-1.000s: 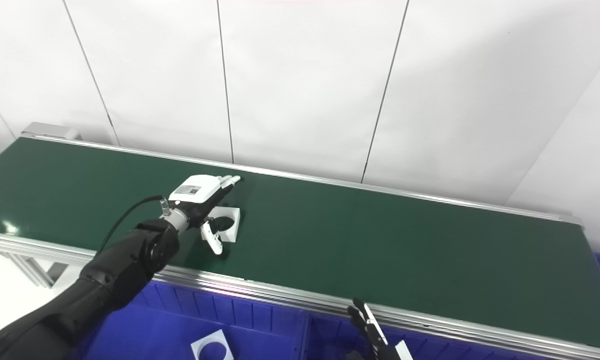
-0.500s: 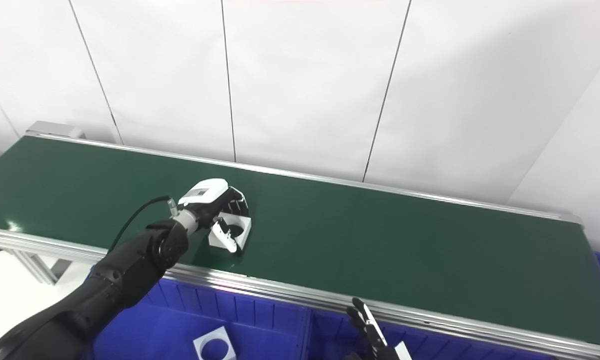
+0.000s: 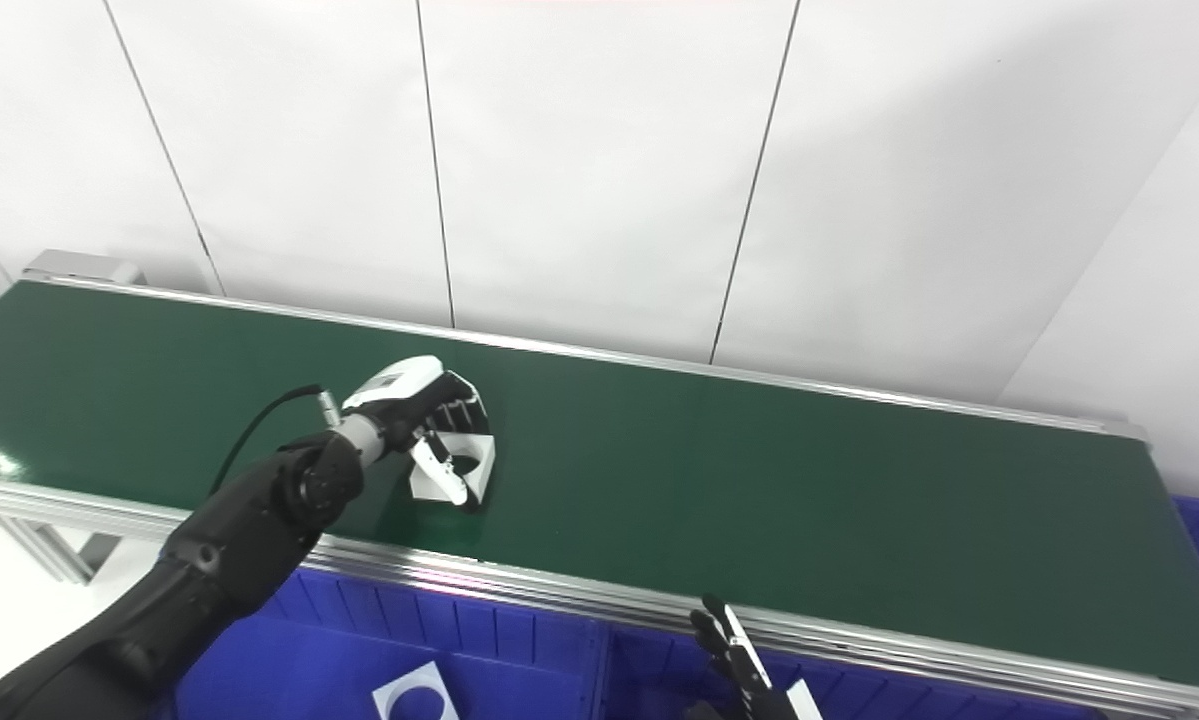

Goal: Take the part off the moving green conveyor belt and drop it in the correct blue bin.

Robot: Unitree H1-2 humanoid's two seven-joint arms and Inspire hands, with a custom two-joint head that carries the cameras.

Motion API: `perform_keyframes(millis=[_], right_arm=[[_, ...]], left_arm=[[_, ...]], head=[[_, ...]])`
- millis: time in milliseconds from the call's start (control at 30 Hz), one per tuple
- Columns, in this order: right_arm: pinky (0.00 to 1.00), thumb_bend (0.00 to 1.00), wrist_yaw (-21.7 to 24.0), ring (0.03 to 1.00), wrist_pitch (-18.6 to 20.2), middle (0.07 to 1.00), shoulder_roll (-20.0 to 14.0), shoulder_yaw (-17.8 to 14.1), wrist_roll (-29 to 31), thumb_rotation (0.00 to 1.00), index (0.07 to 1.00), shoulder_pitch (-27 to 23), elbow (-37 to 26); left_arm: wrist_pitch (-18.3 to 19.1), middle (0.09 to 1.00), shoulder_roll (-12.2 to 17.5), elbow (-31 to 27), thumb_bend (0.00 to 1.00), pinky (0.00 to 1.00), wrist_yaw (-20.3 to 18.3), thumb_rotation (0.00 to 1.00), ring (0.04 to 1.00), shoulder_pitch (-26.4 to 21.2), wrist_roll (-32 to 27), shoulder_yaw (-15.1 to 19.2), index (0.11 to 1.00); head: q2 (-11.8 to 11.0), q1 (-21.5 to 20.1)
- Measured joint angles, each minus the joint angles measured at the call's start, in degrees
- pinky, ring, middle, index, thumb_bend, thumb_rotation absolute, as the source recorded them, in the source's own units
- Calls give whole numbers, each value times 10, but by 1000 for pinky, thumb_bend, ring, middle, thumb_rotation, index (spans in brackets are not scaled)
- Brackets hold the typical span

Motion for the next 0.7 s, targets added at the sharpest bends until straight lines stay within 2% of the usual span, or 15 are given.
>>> perform_keyframes(millis=[33, 67, 167, 267, 400, 567, 633, 700], right_arm=[[933, 711, 0, 939, 0, 941, 0, 0, -1, 931, 994, 0, 0], [925, 712, -1, 938, 0, 940, 1, 0, -2, 933, 993, 0, 0], [927, 712, -6, 941, 0, 942, 5, 1, -6, 932, 993, -2, -3], [926, 704, -9, 942, 0, 941, 10, 2, -14, 929, 994, -1, -6], [921, 702, -16, 936, 0, 938, 16, 3, -22, 920, 993, 0, -15], [915, 714, -18, 941, 0, 944, 21, 4, -26, 917, 995, 1, -30], [918, 718, -19, 941, 1, 946, 24, 4, -27, 931, 997, 2, -38], [902, 715, -19, 938, 3, 949, 26, 4, -27, 938, 998, 1, -42]], left_arm=[[0, 522, -1, -28, 516, 404, 2, 0, 498, 8, -11, 14, 478], [1, 475, -2, -46, 518, 369, 5, 0, 449, 10, -19, 24, 494], [2, 444, -1, -108, 518, 342, 10, 0, 413, 15, -39, 53, 507], [2, 462, -3, -163, 519, 392, 12, 0, 444, 25, -57, 66, 502], [0, 483, -15, -230, 519, 420, 9, 0, 465, 69, -92, 83, 491], [-14, 495, -21, -264, 518, 435, 7, 0, 474, 127, -123, 88, 483], [-31, 487, -22, -274, 518, 410, 7, 0, 458, 143, -133, 88, 487], [-39, 482, -25, -280, 517, 390, 6, 0, 446, 155, -142, 88, 489]], head=[[0, -1], [2, -4], [4, -11], [6, -19], [18, -43], [34, -69], [47, -76], [70, -89]])
